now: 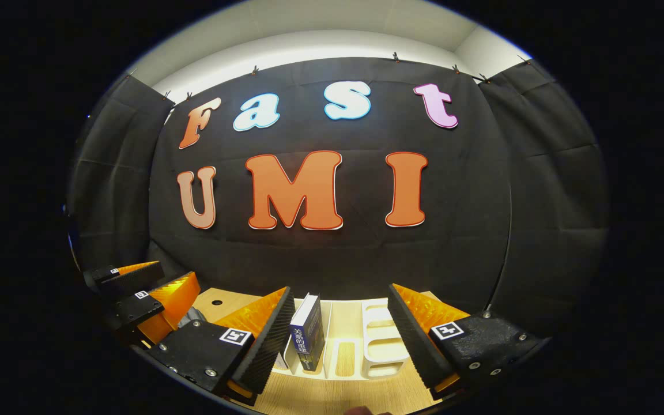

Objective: Open the schoolbag, grab two books from the bookshelf and put them into the schoolbag.

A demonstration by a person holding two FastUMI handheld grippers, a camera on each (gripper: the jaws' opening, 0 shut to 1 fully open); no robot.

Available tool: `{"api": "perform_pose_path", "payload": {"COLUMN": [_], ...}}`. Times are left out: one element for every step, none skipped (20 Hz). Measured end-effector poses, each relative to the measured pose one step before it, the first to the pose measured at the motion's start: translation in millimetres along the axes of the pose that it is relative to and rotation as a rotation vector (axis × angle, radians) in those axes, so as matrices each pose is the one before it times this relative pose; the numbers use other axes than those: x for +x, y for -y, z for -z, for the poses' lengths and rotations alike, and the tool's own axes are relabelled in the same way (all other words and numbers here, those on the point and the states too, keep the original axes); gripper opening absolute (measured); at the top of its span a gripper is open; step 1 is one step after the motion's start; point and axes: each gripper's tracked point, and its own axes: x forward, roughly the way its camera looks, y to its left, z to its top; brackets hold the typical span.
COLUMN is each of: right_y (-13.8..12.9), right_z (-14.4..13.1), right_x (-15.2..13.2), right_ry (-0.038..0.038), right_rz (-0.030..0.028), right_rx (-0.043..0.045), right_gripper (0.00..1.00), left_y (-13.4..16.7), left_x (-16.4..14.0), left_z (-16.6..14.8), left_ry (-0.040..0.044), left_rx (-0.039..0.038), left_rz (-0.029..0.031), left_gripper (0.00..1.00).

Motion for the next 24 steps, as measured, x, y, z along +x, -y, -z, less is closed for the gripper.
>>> {"api": "perform_pose_path", "payload": {"right_y": [-0.41, 0.38, -0.3, 0.15, 0.6, 0.14, 0.73, -0.22, -1.17, -0.71, -0.6, 0.54, -1.04, 0.0, -0.24, 0.33, -0.72, 0.24, -0.48, 0.53, 0.89, 0.21, 0.47, 0.27], "right_z": [0.38, 1.2, 0.05, 1.16, -0.28, 0.02, 1.22, 0.72, 1.53, 0.65, 0.34, 0.06, -0.05, -0.02, 1.05, 0.63, 0.91, 0.25, 0.2, 0.72, 0.44, 0.98, 1.7, 1.43], "right_x": [1.01, 0.76, 1.32, 0.78, 0.08, 1.01, 0.49, 1.14, 1.44, 0.44, -0.5, -0.15, 0.92, 0.98, 1.16, 0.35, 0.79, 0.13, -0.76, -0.42, 1.32, -0.65, 0.27, 0.09], "right_ry": [-0.00074, -0.00148, -0.00248, -0.0031, 0.00121, 0.00055, 0.00042, -0.00306, -0.00424, -0.00289, -0.0024, 0.00047, 0.00071, 0.00114, -0.00267, -0.00177, -0.0016, -0.00156, -0.00203, -0.00054, -0.00094, -0.00356, -0.00347, -0.00598], "right_rz": [-0.00239, -0.00019, 0.00069, 0.00187, 0.0019, 0.00027, 0.00244, -0.00187, -0.00037, -0.00384, 0.0007, -0.00131, -0.00072, 0.00052, -0.0006, 0.00071, -0.00362, 0.00074, -0.00027, 0.00193, -0.00013, 0.00093, -0.00038, 0.00082], "right_rx": [-0.00004, 0.00031, -0.00002, -0.00115, 0.00024, -0.0004, 0.0007, -0.00011, 0.00003, -0.00024, -0.00138, -0.00071, -0.00216, -0.00315, -0.00205, 0.0, 0.00275, 0.00029, -0.00092, -0.00172, 0.00006, 0.00047, 0.0017, 0.00106], "right_gripper": [0.97, 0.97, 0.97, 0.97, 0.97, 0.97, 0.97, 0.97, 0.97, 0.97, 0.97, 0.97, 0.97, 0.97, 0.97, 0.97, 0.97, 0.97, 0.97, 0.97, 0.97, 0.97, 0.97, 0.97], "left_y": [0.69, 0.89, -0.39, 0.86, 0.66, 0.52, -1.18, -1.08, -0.24, -0.04, -1.0, -0.71, -0.56, -0.69, -0.93, -0.67, -0.07, 0.25, -0.68, -0.28, -0.78, 0.29, -0.67, -2.06], "left_x": [1.24, 2.4, 0.69, 0.97, 0.95, 0.21, 1.1, 0.51, 0.26, 0.93, 1.13, 1.06, -0.04, 0.99, -0.19, -0.28, 0.02, -0.71, -0.16, -0.57, 0.03, 0.15, 0.14, -0.02], "left_z": [-0.78, -0.39, 1.27, -0.31, 2.64, 0.19, -0.12, -0.82, -0.64, -0.37, 2.17, 0.55, -0.74, -0.18, 0.21, -0.99, 0.7, 0.02, 0.92, 0.38, 0.24, -0.34, 0.02, 0.27], "left_ry": [0.00512, 0.00005, 0.00013, -0.00269, -0.00078, -0.00077, 0.00283, -0.00017, 0.00441, -0.00248, 0.00044, -0.00217, 0.00091, 0.00081, 0.0013, 0.00204, -0.0013, -0.00052, -0.00027, -0.00095, 0.00114, 0.00121, 0.00196, -0.00045], "left_rx": [0.00412, 0.00477, 0.00248, -0.00027, -0.00054, 0.00309, 0.00376, 0.00456, 0.0016, 0.00402, 0.003, 0.00196, 0.00332, 0.00671, 0.00831, 0.00627, 0.00432, 0.00355, 0.00373, 0.00203, 0.0038, 0.00625, 0.016, 0.01839], "left_rz": [0.00061, 0.00126, -0.00013, 0.00023, 0.00254, 0.00105, -0.00025, -0.001, -0.00126, -0.00045, -0.00319, 0.00145, -0.00125, -0.00156, -0.00206, -0.00117, 0.00027, -0.00043, -0.00181, 0.00006, -0.00232, 0.00083, -0.00373, -0.00459], "left_gripper": [0.96, 0.96, 0.96, 0.96, 0.96, 0.96, 0.96, 0.96, 0.96, 0.96, 0.96, 0.96, 0.96, 0.96, 0.96, 0.96, 0.96, 0.96, 0.96, 0.96, 0.96, 0.96, 0.96, 0.96]}}
